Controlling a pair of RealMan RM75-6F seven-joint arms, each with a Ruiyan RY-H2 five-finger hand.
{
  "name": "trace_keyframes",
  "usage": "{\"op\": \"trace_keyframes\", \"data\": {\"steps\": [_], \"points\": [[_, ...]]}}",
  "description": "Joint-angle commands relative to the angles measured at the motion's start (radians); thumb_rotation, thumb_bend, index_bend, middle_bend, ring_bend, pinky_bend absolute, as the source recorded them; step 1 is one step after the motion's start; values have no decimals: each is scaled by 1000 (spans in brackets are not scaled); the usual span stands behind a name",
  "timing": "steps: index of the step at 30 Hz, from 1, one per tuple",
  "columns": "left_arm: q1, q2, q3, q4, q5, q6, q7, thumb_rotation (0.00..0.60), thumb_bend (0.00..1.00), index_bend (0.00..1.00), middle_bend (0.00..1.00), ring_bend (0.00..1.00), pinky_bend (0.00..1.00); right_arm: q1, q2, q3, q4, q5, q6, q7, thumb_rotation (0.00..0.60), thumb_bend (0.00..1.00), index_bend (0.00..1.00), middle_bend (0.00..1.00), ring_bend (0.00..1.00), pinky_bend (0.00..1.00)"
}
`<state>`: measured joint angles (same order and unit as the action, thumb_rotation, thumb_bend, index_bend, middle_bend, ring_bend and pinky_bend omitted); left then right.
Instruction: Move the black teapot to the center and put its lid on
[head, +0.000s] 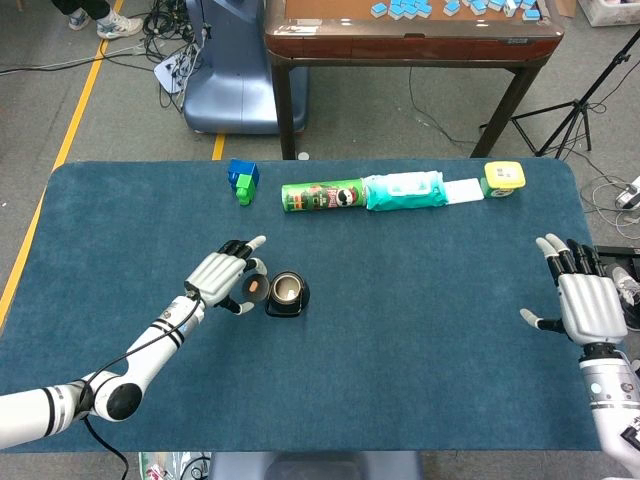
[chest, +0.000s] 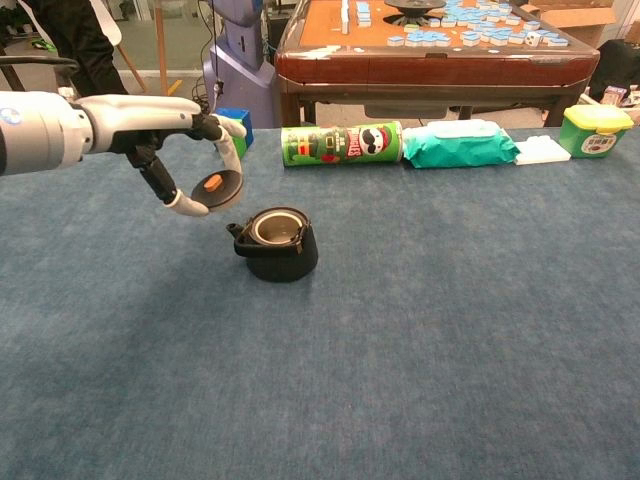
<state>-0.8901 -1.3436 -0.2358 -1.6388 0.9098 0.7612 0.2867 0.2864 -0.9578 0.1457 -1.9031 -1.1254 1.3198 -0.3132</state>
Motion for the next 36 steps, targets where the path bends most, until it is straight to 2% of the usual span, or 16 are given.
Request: {"op": "trace_keyframes", "data": {"steps": [1,18,36], "points": [[-37,-26,-1,20,-41,-8,30,600,257,431,0,0,0,-2,3,2,-1,2,1,1,600,94,88,102,0,0],[-215,-155,39,137,-259,-15,183,600,256,430,0,0,0,-7,15,6,4,22,-13,10,600,95,88,102,0,0],[-277,-201,78,225,-371,-17,220,600,256,416,0,0,0,-20,22,7,7,25,-11,26,600,94,88,102,0,0]]}}
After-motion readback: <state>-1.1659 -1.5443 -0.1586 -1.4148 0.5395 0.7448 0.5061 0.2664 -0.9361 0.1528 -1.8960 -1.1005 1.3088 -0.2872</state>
